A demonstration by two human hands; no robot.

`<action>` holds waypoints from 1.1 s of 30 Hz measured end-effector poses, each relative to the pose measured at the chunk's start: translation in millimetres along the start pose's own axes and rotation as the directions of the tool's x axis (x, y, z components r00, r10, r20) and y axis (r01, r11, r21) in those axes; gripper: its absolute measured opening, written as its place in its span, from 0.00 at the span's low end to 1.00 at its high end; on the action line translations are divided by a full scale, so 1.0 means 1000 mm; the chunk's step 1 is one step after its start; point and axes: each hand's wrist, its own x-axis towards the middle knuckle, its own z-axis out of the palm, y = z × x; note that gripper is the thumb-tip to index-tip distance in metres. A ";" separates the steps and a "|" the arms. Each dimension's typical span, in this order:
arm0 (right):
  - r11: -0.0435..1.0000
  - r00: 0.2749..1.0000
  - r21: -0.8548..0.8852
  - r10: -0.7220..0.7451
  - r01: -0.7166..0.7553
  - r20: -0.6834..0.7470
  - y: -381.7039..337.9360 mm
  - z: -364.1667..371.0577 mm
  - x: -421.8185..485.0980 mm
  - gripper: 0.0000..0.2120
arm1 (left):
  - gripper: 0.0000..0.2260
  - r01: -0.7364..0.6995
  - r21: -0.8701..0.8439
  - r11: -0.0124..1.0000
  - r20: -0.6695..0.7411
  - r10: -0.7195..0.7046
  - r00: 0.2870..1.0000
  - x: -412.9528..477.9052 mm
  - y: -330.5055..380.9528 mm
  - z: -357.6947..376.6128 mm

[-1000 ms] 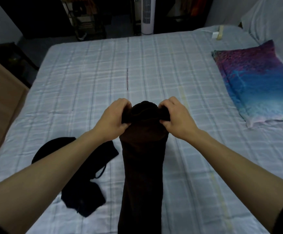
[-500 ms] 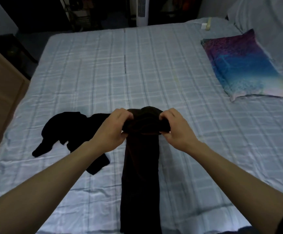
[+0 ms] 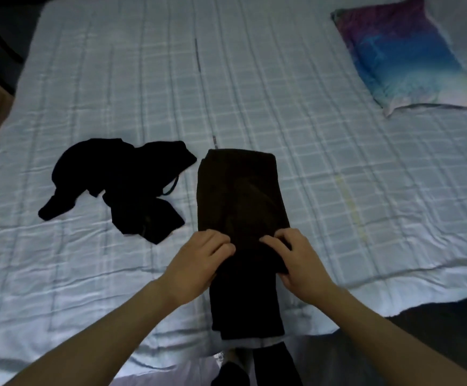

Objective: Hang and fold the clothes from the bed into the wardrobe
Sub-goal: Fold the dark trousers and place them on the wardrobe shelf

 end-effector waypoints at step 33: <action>0.942 0.933 -0.190 0.312 -0.278 0.177 0.031 0.172 -0.008 0.31 | 0.29 0.390 0.209 0.897 0.397 -0.442 0.804 -0.047 -0.043 0.178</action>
